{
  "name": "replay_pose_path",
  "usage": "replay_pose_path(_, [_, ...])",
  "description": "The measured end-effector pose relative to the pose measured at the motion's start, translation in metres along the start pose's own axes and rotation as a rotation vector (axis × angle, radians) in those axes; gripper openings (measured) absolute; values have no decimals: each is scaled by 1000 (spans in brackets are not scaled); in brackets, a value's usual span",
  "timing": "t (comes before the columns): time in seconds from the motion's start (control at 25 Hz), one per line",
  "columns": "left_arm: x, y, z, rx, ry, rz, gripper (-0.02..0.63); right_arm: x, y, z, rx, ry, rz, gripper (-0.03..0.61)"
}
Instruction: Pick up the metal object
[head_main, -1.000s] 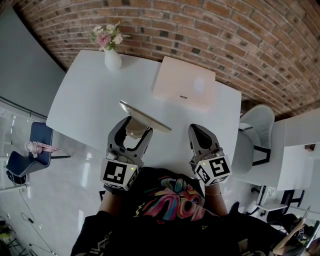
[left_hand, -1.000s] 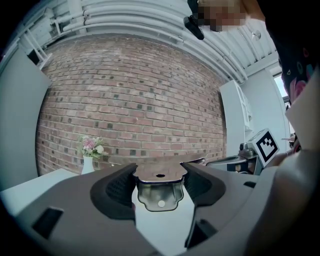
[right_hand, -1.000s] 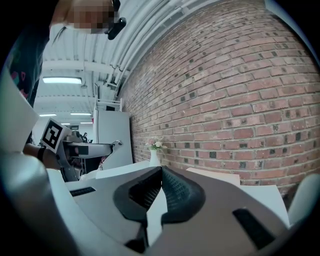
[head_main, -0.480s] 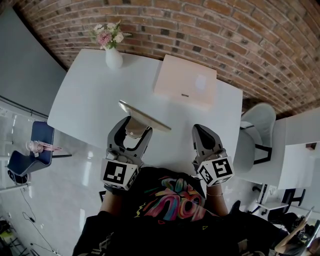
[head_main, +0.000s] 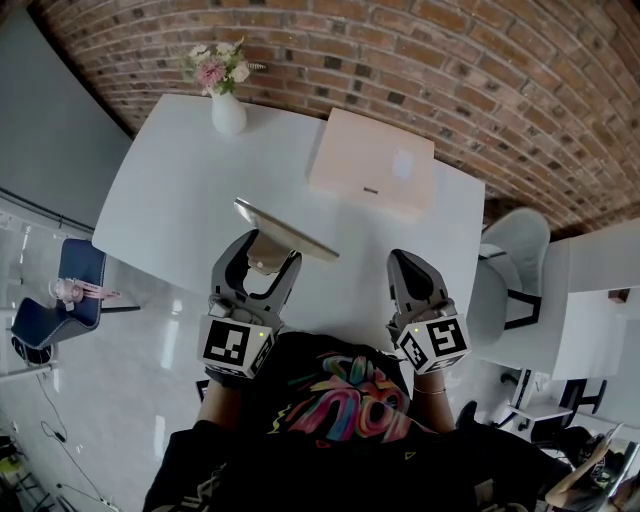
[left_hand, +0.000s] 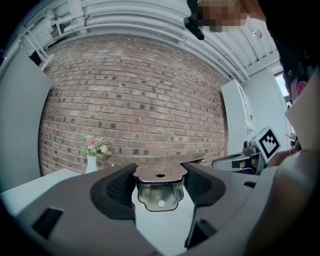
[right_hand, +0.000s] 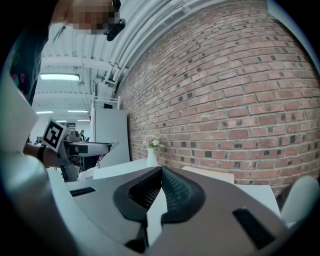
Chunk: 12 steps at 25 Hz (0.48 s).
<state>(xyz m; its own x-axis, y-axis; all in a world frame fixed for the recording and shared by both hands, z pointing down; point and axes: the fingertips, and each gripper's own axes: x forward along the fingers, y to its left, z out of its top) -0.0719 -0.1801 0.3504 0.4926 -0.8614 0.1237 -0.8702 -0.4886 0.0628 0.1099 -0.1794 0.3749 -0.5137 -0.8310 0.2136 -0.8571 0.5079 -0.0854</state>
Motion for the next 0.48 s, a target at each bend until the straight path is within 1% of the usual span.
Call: replay_pose_path(0.48, [0, 3, 1, 2, 2, -10, 295, 1, 3, -2, 0, 10, 7, 18])
